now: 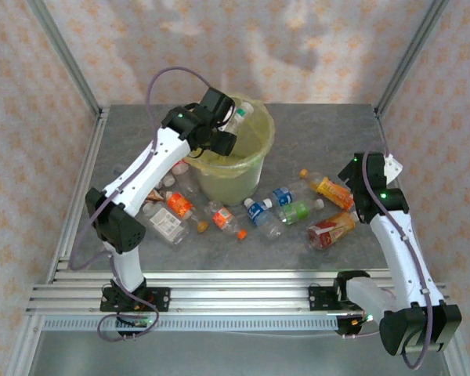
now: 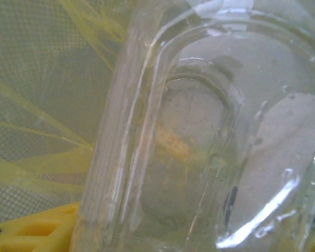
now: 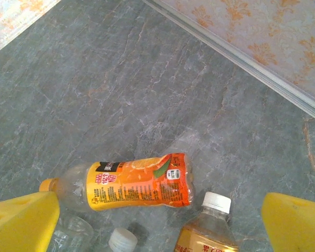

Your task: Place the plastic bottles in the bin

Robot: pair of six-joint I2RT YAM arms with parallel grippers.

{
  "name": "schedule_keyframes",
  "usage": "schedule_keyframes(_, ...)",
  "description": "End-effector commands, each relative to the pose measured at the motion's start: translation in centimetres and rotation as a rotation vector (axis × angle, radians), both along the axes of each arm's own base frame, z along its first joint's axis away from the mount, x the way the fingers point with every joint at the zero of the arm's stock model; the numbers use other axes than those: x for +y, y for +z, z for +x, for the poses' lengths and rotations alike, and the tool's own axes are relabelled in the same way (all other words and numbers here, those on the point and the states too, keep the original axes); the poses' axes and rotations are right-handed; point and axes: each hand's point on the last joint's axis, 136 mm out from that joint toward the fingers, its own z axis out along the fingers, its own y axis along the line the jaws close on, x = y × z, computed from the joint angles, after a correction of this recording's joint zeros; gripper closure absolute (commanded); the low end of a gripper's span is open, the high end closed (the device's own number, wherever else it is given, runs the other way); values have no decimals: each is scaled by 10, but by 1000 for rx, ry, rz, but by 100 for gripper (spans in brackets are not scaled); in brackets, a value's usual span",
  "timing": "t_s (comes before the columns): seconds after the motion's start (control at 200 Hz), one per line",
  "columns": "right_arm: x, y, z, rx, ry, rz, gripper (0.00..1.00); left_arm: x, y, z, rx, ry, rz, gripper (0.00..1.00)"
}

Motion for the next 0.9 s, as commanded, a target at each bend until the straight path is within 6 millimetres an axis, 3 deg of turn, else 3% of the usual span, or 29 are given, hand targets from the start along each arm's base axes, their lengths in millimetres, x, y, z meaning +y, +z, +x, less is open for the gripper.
schedule_keyframes(0.0,-3,0,-5,18,-22,-16,1,10,-1,-4,26,-41,107,69)
schedule_keyframes(0.055,-3,-1,-5,19,-23,-15,1,9,-1,-2,28,-44,110,69)
schedule_keyframes(0.09,-3,-1,-4,22,-21,-14,1,5,-16,4,58,-48,125,69)
schedule_keyframes(0.365,-4,-3,-9,40,-30,-16,1,3,-47,20,123,-46,162,70)
schedule_keyframes(0.586,-6,-4,-10,51,-44,-16,1,5,-75,24,192,-50,181,70)
schedule_keyframes(0.891,-5,-8,-8,61,-44,-13,1,12,-98,23,248,-42,243,64)
